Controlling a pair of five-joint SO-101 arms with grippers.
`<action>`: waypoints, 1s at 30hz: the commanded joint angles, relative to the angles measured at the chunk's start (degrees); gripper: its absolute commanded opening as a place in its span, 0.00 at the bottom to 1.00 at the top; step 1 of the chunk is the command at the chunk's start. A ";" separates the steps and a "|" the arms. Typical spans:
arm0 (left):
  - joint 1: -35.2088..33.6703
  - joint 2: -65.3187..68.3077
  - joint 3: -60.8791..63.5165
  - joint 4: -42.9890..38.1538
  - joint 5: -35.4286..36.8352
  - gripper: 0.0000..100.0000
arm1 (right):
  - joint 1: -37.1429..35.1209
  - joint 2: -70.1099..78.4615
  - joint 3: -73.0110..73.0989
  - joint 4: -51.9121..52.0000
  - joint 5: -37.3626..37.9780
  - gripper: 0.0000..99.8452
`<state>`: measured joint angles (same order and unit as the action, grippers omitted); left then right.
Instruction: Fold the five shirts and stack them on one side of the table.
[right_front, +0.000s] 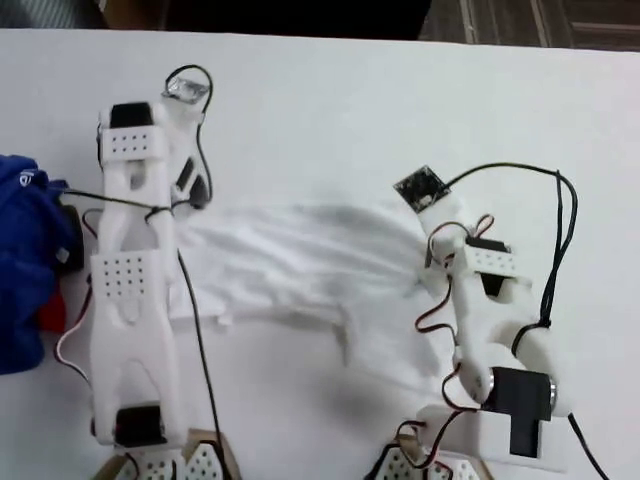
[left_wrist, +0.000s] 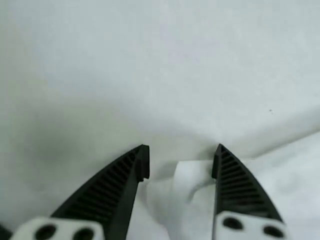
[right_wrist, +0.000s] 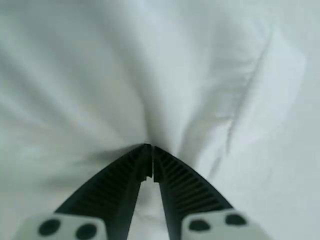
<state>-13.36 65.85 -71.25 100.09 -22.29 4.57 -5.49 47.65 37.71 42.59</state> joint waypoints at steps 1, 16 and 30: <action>0.97 -4.66 -6.29 2.29 -0.35 0.23 | 0.66 -3.12 -0.09 -0.31 0.44 0.02; 12.40 -43.78 33.98 1.23 3.43 0.23 | -7.25 -39.87 3.52 25.80 0.35 0.04; 4.57 -54.68 87.69 -26.02 2.73 0.17 | -10.15 -50.42 30.24 19.91 5.80 0.19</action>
<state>-6.86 15.12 12.79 77.58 -19.21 -5.27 -54.11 75.34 60.31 46.02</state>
